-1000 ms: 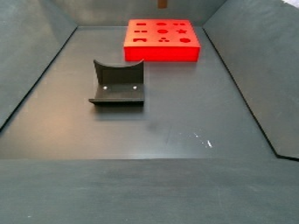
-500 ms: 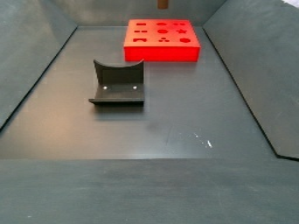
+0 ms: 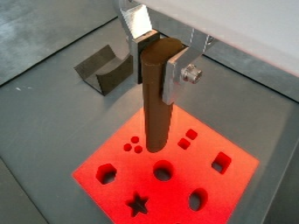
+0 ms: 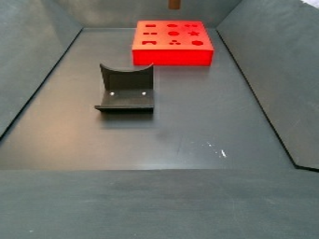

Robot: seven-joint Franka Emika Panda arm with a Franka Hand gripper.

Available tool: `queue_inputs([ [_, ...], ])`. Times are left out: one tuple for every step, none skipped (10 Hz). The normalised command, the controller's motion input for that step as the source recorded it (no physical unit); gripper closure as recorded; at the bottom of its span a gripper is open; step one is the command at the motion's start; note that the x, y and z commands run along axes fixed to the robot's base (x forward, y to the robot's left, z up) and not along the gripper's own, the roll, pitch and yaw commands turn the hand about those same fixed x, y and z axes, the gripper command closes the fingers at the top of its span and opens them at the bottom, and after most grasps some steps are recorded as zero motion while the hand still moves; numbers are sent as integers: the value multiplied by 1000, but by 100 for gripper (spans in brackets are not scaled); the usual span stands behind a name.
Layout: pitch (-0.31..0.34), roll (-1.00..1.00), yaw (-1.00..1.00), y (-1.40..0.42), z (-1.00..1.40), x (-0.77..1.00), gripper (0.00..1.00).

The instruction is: Insert the oval object.

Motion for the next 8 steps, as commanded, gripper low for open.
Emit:
queue_inputs([
  [-76,-3,-234,-540,-289,286,100],
  [-76,7,-306,-774,-340,300,100],
  [-31,77,-406,-709,-240,300,100],
  [0,151,-343,-654,-106,377,100],
  [47,317,-249,-594,0,303,100],
  [171,467,-149,-500,0,183,100],
  [187,354,-191,-397,0,351,100],
  [20,40,-20,-74,-34,69,100],
])
